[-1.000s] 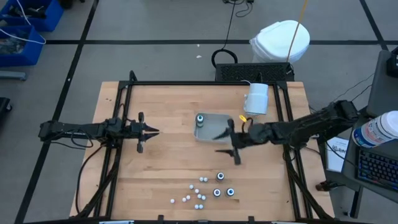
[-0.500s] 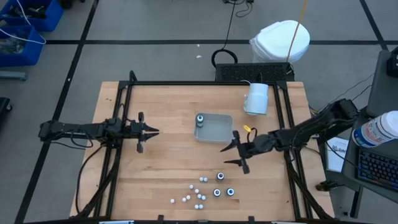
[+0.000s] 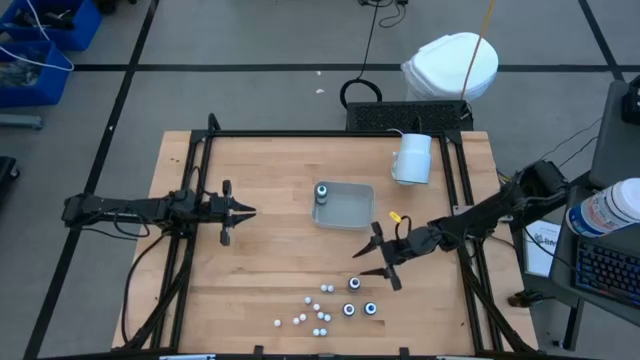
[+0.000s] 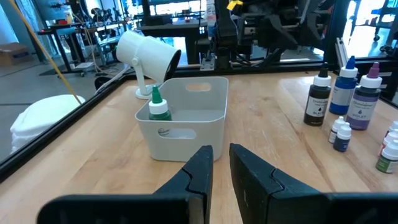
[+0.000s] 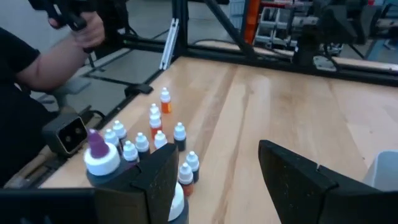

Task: Pick & Place food coloring
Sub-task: Put the large black food coloring bottle into the gray bin

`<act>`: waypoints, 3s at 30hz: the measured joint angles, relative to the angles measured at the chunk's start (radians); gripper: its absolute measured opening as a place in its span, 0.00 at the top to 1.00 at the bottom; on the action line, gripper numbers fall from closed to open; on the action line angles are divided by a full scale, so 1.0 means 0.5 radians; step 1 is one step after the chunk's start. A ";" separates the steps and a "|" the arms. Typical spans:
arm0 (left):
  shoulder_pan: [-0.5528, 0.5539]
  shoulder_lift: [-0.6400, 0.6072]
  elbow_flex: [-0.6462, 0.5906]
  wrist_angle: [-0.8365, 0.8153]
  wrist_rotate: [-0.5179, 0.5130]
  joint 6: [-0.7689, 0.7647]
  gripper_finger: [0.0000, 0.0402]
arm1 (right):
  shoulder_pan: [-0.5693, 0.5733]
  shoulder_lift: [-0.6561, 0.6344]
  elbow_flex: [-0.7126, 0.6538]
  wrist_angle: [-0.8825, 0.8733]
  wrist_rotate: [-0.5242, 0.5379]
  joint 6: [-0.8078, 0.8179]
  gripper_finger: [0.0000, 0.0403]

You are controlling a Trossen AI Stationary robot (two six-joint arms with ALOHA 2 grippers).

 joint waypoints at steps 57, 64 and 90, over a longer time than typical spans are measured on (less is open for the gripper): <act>0.000 0.000 0.001 -0.050 0.001 -0.021 0.84 | 0.128 0.589 0.152 0.192 -0.115 0.122 0.27; 0.001 0.000 0.001 -0.052 0.000 -0.018 0.84 | 0.119 0.609 0.152 0.220 -0.162 0.138 0.28; 0.001 0.000 0.001 -0.053 -0.001 -0.013 0.84 | -0.060 0.291 0.154 0.128 -0.366 0.063 0.73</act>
